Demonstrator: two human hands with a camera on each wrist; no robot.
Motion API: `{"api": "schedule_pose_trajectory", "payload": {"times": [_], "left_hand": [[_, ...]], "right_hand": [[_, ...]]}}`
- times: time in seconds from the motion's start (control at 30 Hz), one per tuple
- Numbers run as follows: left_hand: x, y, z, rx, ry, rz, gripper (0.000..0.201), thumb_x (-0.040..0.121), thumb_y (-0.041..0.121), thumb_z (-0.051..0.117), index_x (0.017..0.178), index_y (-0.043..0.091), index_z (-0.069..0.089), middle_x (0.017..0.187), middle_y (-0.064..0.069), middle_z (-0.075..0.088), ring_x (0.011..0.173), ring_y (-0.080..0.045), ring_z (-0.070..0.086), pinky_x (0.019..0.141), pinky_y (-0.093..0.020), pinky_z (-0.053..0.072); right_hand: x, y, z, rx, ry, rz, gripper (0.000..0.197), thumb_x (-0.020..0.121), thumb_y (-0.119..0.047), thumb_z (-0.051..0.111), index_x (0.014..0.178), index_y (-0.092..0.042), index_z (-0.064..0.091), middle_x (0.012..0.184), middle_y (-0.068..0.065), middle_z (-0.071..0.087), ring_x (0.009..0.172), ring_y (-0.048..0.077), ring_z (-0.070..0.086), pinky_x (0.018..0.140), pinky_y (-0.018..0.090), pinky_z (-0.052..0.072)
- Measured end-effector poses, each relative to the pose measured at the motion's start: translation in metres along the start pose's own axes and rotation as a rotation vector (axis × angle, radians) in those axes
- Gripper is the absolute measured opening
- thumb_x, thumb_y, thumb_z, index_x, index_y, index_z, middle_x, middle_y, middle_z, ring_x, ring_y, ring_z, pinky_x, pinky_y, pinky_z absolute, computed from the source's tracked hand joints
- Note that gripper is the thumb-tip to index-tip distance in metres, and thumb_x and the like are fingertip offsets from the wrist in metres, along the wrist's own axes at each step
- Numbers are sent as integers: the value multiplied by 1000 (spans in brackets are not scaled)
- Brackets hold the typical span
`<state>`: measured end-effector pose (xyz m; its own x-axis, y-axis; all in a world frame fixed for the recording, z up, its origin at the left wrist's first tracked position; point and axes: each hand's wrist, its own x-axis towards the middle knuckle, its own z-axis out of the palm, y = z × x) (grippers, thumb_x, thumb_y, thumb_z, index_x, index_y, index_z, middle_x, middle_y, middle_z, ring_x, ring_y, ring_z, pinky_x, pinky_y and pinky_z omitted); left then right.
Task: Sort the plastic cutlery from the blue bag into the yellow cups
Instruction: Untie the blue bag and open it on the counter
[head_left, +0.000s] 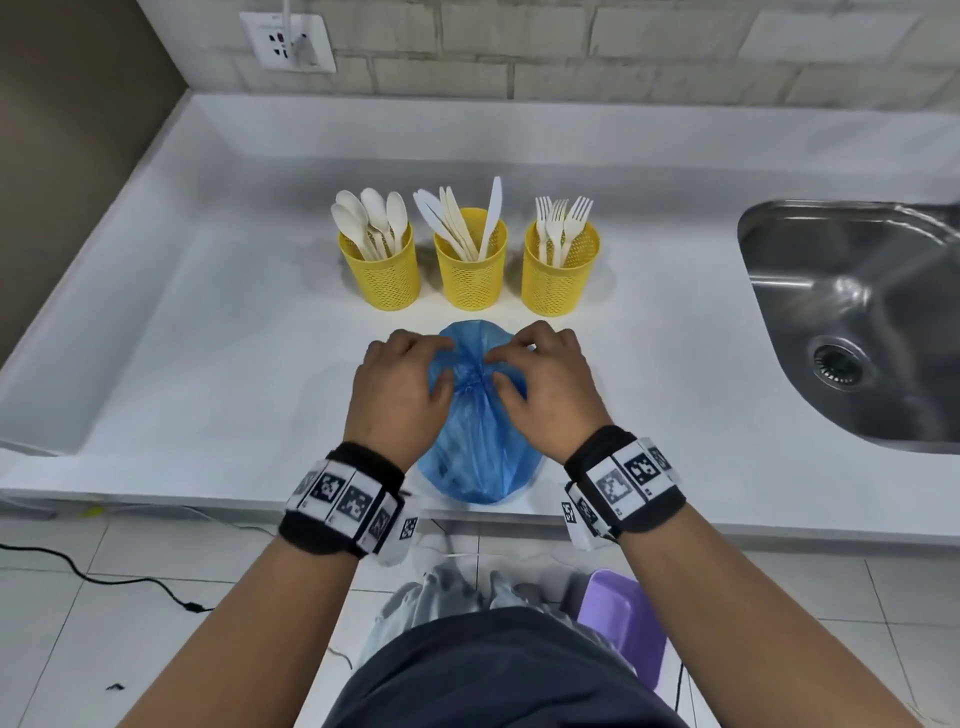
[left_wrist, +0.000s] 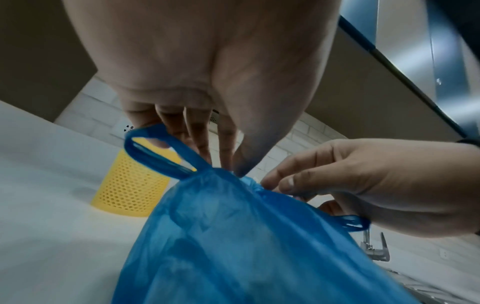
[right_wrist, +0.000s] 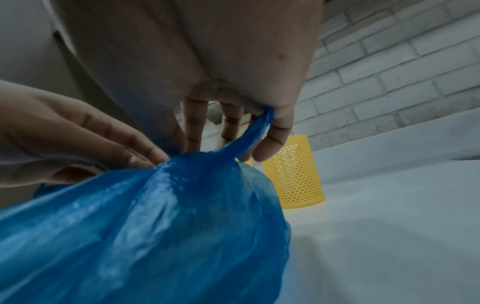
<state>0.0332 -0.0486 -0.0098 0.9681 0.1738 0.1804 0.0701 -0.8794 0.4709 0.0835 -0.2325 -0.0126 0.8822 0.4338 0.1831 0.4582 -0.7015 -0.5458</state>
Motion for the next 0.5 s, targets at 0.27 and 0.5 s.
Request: {"api": "schedule_pose_trajectory", "payload": {"times": [0.27,0.5], "left_hand": [[26,5,-3,-2,-194,-34,21,90,18,67,106,25,78,104,6,77,98,-18,68,80,-28,50],[23,-8,-19,-174,-27,-113,11,90,18,71,94,26,78,89,14,72,73,2,61,79,-27,51]], "right_hand": [[18,-4,4,-179,-184,43,16,99,-26,56,108,-24,69,108,2,56,107,30,50,85,42,39],[13,8,-10,-151,-172,88,14,94,-7,52,92,-20,57,103,0,52,99,27,49,83,45,40]]}}
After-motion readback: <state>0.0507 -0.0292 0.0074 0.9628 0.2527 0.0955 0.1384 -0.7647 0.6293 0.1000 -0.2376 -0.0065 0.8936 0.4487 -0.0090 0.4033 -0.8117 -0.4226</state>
